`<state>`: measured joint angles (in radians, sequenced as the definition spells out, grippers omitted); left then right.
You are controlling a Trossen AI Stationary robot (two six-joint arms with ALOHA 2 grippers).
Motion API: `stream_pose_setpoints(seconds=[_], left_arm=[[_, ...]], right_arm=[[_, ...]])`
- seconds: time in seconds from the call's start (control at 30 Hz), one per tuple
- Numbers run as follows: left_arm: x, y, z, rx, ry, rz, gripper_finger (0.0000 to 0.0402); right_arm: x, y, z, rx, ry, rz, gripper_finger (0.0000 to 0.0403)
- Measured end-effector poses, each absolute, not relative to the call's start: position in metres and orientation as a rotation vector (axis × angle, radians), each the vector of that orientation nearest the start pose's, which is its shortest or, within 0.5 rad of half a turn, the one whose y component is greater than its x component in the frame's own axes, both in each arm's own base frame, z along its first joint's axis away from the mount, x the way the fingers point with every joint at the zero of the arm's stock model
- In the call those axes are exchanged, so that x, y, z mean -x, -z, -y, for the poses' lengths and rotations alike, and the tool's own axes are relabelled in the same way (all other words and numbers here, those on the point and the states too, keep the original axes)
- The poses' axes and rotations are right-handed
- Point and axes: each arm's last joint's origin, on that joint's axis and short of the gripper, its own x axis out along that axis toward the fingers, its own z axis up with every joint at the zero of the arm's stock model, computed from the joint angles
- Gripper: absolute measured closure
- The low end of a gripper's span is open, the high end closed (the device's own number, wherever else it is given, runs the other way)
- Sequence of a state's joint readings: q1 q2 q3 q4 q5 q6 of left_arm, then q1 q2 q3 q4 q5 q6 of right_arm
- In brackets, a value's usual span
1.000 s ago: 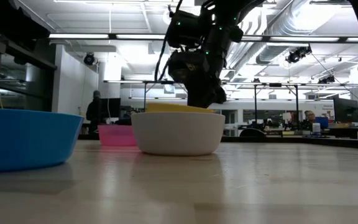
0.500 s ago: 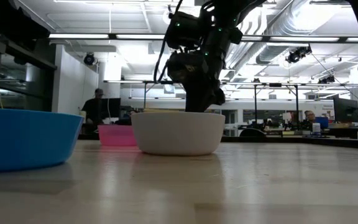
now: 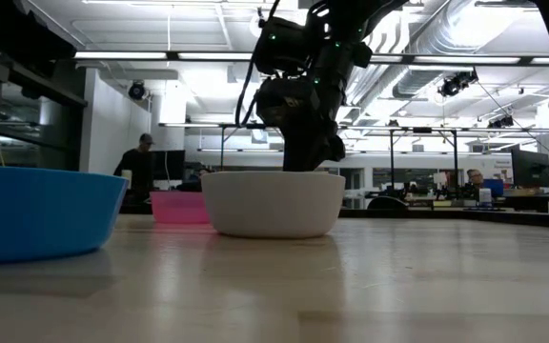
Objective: Nest bowls inside each other
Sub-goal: Stack the yellow bowl on the violet bowl
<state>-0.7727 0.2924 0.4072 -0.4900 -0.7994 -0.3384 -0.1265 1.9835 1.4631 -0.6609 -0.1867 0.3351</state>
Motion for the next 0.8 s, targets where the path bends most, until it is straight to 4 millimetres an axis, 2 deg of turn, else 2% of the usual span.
stream_pose_setpoints(seconds=[0.23, 0.8], left_arm=[[-0.0757, -0.2351, 0.0449, 0.071, -0.071, -0.256, 0.039], [-0.0757, -0.2351, 0.0448, 0.071, -0.071, -0.256, 0.039]], right_arm=[[-0.4026, -0.1868, 0.0455, -0.486, 0.133, -1.167, 0.0341], [-0.4057, -0.1886, 0.0483, -0.487, 0.109, -1.129, 0.0277]])
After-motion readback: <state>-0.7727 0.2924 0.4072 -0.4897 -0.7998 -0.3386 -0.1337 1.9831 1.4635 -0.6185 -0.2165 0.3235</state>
